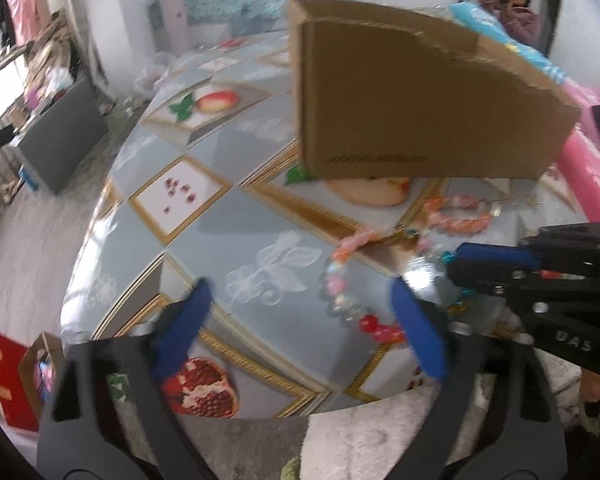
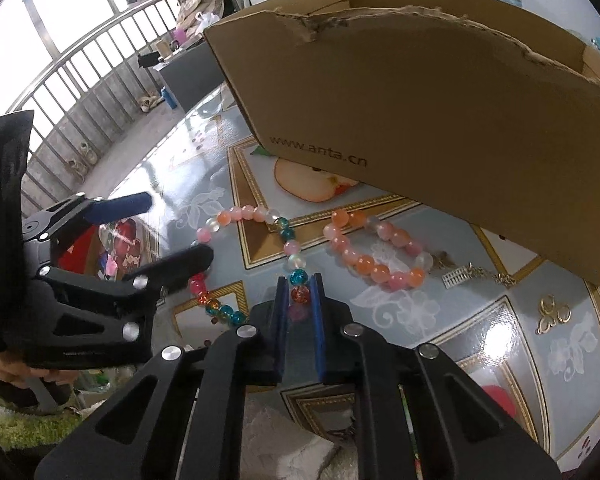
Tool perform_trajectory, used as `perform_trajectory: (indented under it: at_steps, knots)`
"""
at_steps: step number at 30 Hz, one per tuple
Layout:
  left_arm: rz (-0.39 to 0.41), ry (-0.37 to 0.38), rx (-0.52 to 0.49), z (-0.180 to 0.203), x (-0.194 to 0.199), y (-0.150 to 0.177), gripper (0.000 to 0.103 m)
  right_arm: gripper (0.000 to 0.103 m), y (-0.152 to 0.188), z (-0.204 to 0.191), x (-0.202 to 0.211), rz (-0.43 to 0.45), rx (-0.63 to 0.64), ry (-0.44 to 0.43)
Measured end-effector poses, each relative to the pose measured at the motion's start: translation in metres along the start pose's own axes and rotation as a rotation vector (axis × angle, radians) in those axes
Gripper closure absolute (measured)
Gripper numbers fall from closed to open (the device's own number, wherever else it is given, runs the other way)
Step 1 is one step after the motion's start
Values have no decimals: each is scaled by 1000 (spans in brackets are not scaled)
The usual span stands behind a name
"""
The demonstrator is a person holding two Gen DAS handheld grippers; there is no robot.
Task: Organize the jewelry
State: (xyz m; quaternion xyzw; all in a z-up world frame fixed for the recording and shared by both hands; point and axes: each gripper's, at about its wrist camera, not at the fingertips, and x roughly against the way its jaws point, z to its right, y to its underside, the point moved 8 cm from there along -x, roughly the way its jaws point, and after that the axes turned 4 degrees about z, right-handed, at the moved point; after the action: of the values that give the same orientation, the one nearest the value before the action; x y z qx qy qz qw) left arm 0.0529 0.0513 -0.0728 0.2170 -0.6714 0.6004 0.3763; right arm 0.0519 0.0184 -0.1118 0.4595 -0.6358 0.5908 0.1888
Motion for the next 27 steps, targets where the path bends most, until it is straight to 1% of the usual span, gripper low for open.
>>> perform_trajectory:
  at_steps: [1,2,4,6,8,9,10,11,13,16,18,21,24,26,27]
  knots:
    - [-3,11,-2,2,-1,0,35,92,1,0,-1,1,-2,-3]
    - [-14,31,-2,5,-4,1,44,92,1,0,-2,3,-4,-4]
    - [-33,47,-2,10,-8,2,53,92,1,0,-1,6,-6,-7]
    - [-27,39,-18,12,-10,0,63,92,2,2,0,7,-10,-12]
    - [-33,38,-30,15,-11,-1,75,92,1,5,0,9,-14,-18]
    - [-35,33,-35,16,-11,-2,79,92,3,9,3,10,-14,-20]
    - [-34,26,-43,17,-11,-2,89,92,4,10,3,12,-14,-21]
    - [-37,27,-50,19,-11,-3,93,92,4,11,4,14,-14,-23]
    - [-40,37,-49,22,-11,-3,94,92,4,12,4,14,-17,-28]
    - [-56,74,-34,27,-8,0,94,92,5,15,6,16,-22,-33]
    - [-66,61,-34,28,-6,1,94,92,6,16,6,18,-25,-37]
    - [-78,54,-32,30,-7,1,90,92,7,19,9,20,-26,-42]
    - [-83,21,-62,32,-9,1,88,92,7,21,10,20,-29,-47]
    - [-89,-7,-74,33,-10,0,83,92,7,21,11,19,-32,-51]
    - [-91,-12,-76,33,-10,-1,83,92,7,22,11,19,-32,-53]
